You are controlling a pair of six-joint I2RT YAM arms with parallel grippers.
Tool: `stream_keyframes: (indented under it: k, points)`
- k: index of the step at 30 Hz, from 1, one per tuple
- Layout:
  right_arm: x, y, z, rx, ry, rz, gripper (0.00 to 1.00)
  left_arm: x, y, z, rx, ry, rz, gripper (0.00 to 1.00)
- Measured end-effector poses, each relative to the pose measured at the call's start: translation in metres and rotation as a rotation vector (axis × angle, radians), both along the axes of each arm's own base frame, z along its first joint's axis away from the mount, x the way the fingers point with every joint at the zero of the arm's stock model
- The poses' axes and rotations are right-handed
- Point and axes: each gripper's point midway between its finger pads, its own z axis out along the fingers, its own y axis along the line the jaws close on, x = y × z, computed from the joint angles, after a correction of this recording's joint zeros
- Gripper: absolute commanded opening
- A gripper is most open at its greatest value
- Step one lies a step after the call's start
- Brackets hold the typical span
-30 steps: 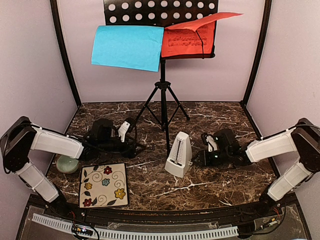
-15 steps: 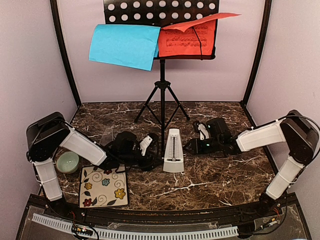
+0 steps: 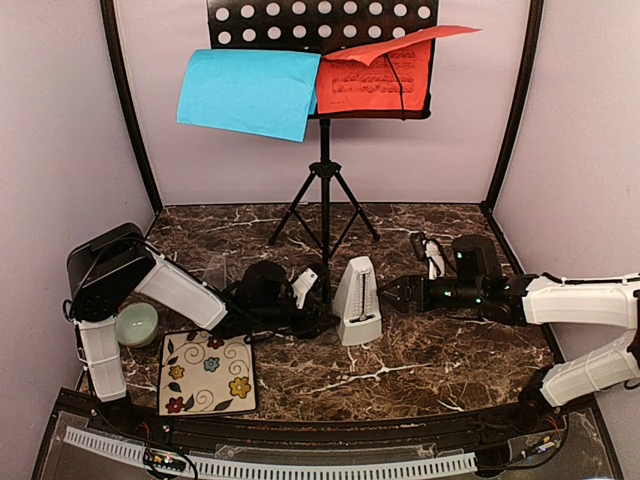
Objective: Set up the instrument practice props
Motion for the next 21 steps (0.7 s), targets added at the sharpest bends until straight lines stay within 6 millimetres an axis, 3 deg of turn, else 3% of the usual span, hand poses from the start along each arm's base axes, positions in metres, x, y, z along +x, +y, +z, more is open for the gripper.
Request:
stream_keyframes:
  k: [12,21]
  points:
    - [0.002,0.039,0.016,-0.018,-0.044,0.063,0.82,0.003,0.000,0.001,0.004,-0.006,0.011,0.51]
    - [0.003,0.040,0.013,-0.052,-0.051,0.044,0.54,0.004,0.000,0.000,0.009,-0.010,0.012,0.51]
